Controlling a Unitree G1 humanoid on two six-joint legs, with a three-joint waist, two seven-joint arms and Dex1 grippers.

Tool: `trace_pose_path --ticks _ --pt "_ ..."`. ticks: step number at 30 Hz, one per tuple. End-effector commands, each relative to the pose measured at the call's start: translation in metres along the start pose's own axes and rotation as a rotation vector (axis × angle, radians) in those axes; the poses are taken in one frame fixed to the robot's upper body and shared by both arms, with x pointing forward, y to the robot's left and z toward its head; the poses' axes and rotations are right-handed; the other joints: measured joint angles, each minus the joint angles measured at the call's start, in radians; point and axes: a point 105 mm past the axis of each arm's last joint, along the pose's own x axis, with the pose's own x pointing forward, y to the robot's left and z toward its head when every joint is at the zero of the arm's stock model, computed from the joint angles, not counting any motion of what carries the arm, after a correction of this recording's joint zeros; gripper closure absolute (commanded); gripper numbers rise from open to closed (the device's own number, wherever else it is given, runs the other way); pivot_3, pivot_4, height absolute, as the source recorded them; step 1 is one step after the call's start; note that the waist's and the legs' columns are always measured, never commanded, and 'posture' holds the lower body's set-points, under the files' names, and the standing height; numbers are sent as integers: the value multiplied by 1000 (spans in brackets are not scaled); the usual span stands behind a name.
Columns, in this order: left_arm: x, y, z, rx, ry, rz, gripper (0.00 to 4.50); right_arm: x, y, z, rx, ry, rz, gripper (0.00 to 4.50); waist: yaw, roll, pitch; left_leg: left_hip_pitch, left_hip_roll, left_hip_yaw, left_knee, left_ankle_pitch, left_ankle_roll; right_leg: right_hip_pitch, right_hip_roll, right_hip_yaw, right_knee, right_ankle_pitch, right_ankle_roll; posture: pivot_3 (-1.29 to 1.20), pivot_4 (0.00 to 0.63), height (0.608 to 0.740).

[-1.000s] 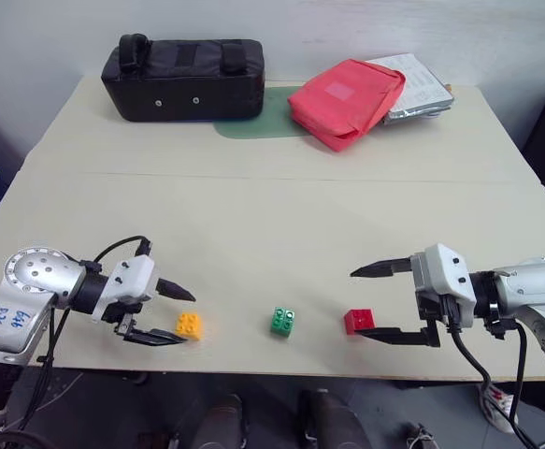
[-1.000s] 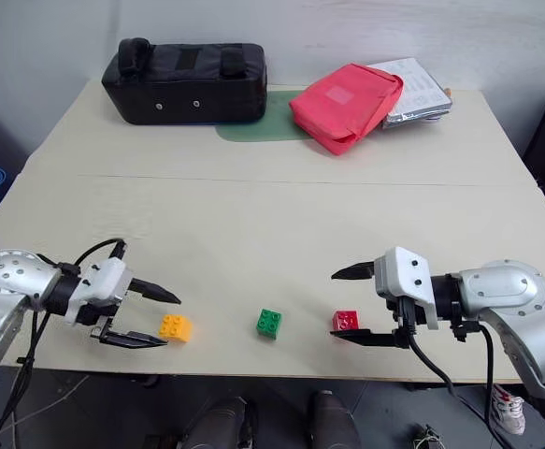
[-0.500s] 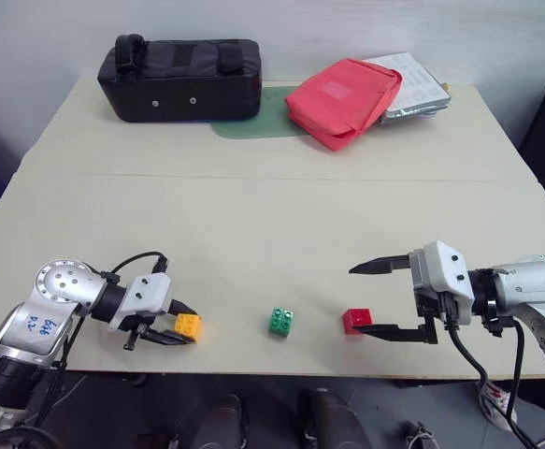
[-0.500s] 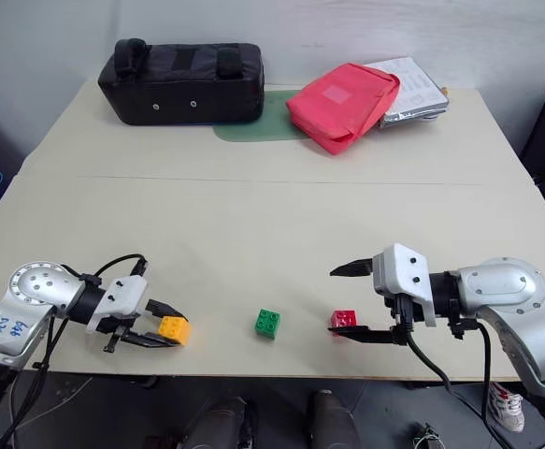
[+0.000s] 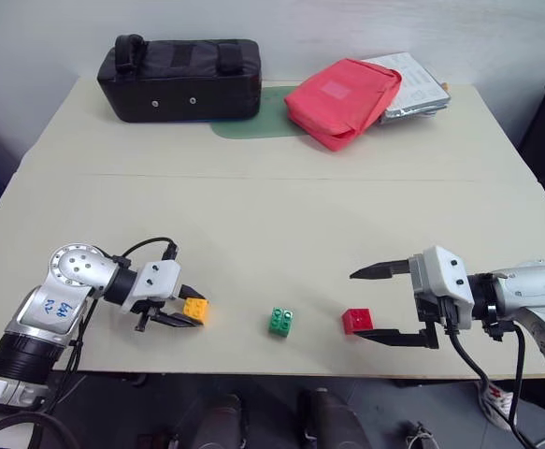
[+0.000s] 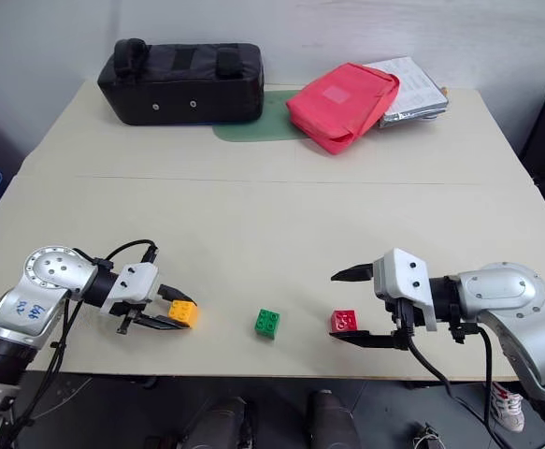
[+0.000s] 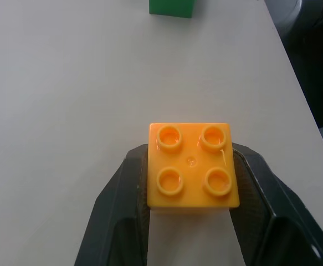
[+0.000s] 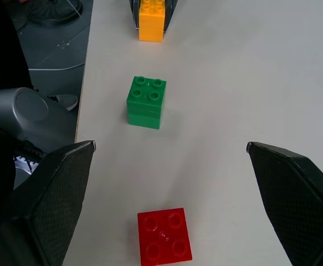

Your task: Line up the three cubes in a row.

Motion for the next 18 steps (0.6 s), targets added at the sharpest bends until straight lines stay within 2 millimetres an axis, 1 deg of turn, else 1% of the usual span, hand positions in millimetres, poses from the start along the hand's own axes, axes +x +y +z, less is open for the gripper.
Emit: trace_pose_path --ticks 1,3,5,6,8,9,12,14,16,18 --pt "-1 -3 -1 0 5 -5 2270 1 3 6 -46 -2 15 0 0 0 0 0 0 0 0 0 0 0 0 0 0 0 0 0 150 740" --pt "-4 -5 1 -11 -4 -10 1701 0 3 6 -45 1 15 0 0 0 0 0 0 0 0 0 0 0 0 0 0 0 0 0 150 740" --pt "-16 -5 4 -12 -9 3 1077 -6 2 3 -41 15 13 0 0 0 0 0 0 0 0 0 0 0 0 0 0 0 0 0 150 740" --pt "-23 -5 6 -8 -10 9 837 -10 1 1 -38 26 9 0 0 0 0 0 0 0 0 0 0 0 0 0 0 0 0 0 150 740" --pt "-38 -5 10 -11 -11 21 204 -22 -3 -2 -30 47 -6 0 -1 0 0 0 0 0 0 0 0 0 0 0 0 0 0 0 150 740" --pt "-47 -6 12 -16 -5 30 15 -30 -5 -4 -22 60 -18 0 -1 0 0 0 0 0 0 0 0 0 0 0 0 0 0 0 150 740" --pt "-72 -12 16 -41 16 50 15 -58 -10 -12 7 100 -55 0 -1 0 0 0 0 0 0 0 0 0 0 0 -1 0 0 0 150 740" --pt "-79 -16 18 -51 22 56 15 -68 -10 -15 18 112 -65 0 -1 0 0 0 0 0 -1 0 0 0 0 0 -1 0 0 0 150 740" --pt "-96 -22 24 -64 34 96 15 -88 -11 -20 31 133 -99 0 -2 0 0 0 0 0 0 0 0 0 0 0 -1 0 0 0 150 740" --pt "-103 -26 27 -73 35 114 15 -96 -10 -22 40 137 -105 0 -2 0 0 0 0 0 -1 0 0 0 0 0 -1 0 0 0 150 740"
